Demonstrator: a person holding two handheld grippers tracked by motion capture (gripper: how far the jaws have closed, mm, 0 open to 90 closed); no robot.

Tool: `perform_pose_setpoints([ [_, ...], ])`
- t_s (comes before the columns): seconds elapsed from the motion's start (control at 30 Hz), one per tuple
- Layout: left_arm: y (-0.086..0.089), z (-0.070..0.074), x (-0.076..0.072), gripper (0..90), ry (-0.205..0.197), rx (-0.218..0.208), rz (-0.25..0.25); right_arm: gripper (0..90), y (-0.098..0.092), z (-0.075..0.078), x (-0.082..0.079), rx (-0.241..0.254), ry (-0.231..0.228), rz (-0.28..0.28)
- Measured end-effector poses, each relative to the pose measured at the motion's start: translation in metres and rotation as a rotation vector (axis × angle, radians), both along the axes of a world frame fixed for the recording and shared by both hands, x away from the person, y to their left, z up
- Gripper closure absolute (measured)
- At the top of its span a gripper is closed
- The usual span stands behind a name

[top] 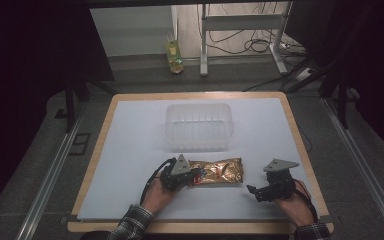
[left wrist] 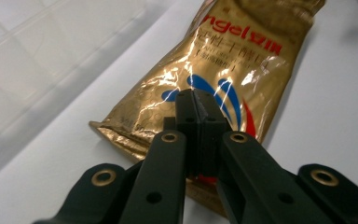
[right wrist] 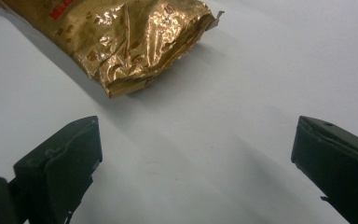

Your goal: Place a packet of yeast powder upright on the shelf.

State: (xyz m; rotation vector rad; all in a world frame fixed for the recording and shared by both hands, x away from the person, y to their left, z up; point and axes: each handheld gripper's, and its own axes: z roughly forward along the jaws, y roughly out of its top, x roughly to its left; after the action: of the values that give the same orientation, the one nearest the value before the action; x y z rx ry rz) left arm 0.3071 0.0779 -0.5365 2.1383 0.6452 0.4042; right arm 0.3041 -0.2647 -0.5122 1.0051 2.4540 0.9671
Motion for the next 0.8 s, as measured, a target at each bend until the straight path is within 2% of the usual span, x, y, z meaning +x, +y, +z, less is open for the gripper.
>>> perform_pose_setpoints([
  [0.3, 0.005, -0.004, 0.002, 89.7, 0.034, 0.017, 0.018, 2.1, 0.002, 0.002, -0.001, 0.009, 0.009, 0.016],
  [0.43, 0.006, -0.005, 0.003, 89.7, 0.054, 0.007, 0.019, 2.0, 0.004, 0.003, 0.000, 0.018, 0.020, 0.034],
  [0.47, 0.006, -0.005, 0.004, 89.7, 0.056, 0.009, 0.018, 2.0, 0.005, 0.003, 0.000, 0.021, 0.028, 0.037],
  [0.5, 0.006, -0.007, 0.004, 89.7, 0.068, 0.044, 0.016, 1.9, 0.006, 0.003, 0.001, 0.032, 0.041, 0.051],
  [0.57, 0.006, -0.008, 0.004, 89.7, 0.070, 0.056, 0.016, 1.9, 0.007, 0.003, 0.002, 0.044, 0.049, 0.059],
  [0.63, 0.004, -0.008, 0.004, 89.7, 0.062, 0.060, 0.016, 1.7, 0.012, 0.002, 0.004, 0.071, 0.079, 0.085],
  [0.8, 0.005, -0.008, 0.004, 89.7, 0.067, 0.055, 0.017, 1.3, 0.020, -0.001, 0.007, 0.082, 0.105, 0.113],
])
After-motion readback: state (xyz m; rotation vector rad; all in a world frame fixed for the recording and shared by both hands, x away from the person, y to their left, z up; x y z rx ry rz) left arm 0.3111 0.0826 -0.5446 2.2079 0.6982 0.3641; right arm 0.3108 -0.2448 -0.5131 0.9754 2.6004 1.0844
